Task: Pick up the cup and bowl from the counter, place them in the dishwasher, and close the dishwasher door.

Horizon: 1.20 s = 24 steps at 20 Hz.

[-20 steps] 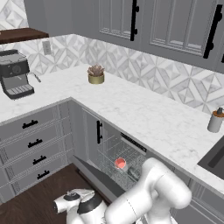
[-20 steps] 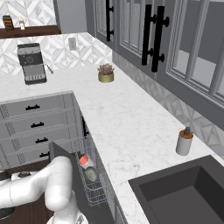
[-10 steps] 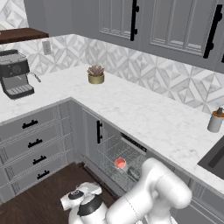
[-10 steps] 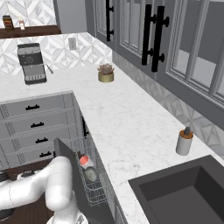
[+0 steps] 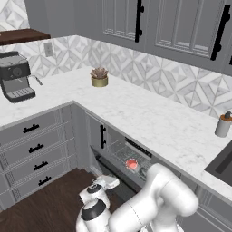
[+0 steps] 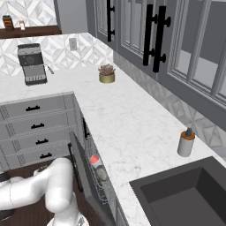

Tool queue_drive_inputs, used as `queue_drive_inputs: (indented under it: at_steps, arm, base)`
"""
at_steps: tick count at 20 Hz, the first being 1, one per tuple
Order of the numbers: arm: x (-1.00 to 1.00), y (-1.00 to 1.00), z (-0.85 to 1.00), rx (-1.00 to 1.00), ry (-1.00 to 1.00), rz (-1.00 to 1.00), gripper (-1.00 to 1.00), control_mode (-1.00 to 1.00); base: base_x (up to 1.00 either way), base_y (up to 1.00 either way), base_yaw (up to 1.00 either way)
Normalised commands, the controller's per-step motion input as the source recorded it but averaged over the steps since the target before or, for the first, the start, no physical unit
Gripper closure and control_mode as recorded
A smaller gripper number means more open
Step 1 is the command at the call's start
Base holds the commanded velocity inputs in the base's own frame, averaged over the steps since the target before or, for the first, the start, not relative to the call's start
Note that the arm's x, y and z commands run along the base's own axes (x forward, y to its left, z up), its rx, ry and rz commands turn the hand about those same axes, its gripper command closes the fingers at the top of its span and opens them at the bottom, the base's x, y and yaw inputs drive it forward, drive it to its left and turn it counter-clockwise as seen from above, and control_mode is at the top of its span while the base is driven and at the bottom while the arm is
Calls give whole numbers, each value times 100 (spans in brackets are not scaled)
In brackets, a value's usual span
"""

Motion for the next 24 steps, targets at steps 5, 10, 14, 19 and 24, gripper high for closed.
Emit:
queue_drive_inputs:
  at_steps: [5, 10, 14, 19, 24]
  arm:
    - [99, -92, 0, -22, -12, -11, -100, -100]
    - [93, -86, -10, -20, -4, -10, -100, -100]
    - [88, -72, -29, -16, 0, -7, -100, -100]
    - [80, -64, -30, -12, 0, -3, -100, -100]
    - [52, -45, -20, -8, 0, 0, -100, -100]
  base:
    - [0, 0, 0]
    - [0, 0, 0]
    - [0, 0, 0]
    - [0, 0, 0]
    - [0, 0, 0]
